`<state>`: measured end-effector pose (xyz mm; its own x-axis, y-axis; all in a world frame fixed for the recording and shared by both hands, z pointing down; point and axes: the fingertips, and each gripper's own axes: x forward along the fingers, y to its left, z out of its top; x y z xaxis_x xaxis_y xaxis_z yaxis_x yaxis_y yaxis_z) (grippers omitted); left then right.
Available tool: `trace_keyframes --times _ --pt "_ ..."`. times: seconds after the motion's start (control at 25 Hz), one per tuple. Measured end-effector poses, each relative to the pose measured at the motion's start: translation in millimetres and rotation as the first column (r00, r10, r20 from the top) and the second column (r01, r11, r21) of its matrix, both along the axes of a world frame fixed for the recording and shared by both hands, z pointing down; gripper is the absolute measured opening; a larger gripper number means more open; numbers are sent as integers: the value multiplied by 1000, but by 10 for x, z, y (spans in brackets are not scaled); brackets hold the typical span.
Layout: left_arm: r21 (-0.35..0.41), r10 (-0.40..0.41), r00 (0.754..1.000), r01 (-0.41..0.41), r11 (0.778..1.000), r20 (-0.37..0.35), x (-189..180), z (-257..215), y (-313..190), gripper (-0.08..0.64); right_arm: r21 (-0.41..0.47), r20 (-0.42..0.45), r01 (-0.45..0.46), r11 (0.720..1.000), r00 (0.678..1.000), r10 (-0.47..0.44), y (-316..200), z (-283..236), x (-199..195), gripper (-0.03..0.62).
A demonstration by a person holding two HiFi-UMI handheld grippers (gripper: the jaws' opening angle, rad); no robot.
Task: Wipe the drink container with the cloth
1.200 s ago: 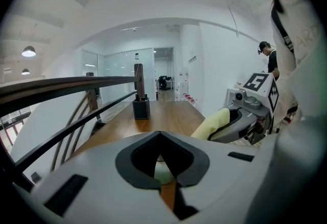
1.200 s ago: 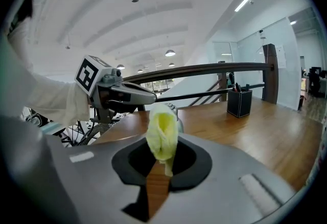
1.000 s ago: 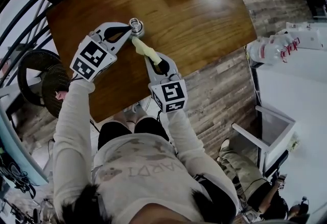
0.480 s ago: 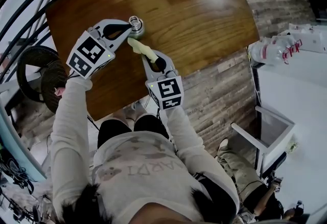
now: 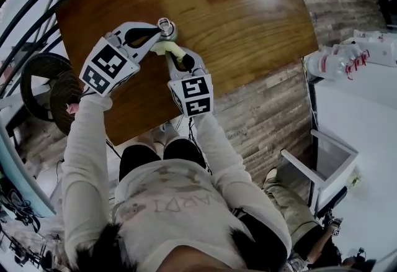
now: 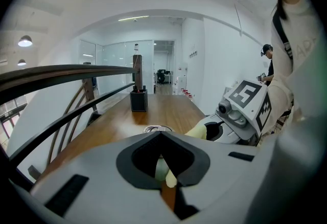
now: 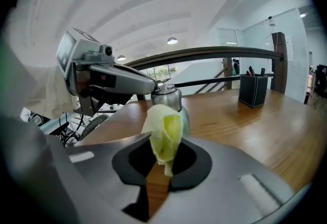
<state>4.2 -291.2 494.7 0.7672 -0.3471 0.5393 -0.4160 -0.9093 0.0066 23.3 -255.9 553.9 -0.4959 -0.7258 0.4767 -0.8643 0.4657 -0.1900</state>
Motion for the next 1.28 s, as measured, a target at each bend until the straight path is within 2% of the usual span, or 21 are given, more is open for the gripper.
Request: trace_keyframes --times 0.32,0.76,1.04,1.28 --pt "-8 0 1000 0 1000 -11 -29 26 -16 2 -27 -16 -7 1000 1000 6 -43 91 59 48" --pt "-17 12 999 -13 1000 -30 43 30 2 2 -28 -112 -54 998 992 51 -278 213 391 48" --pt "-22 15 999 -16 1000 -35 32 26 22 2 -20 -163 -60 998 985 56 -482 297 468 46" --pt "-27 17 999 -18 999 -41 24 27 19 2 -30 -157 -72 997 985 66 -468 325 451 44"
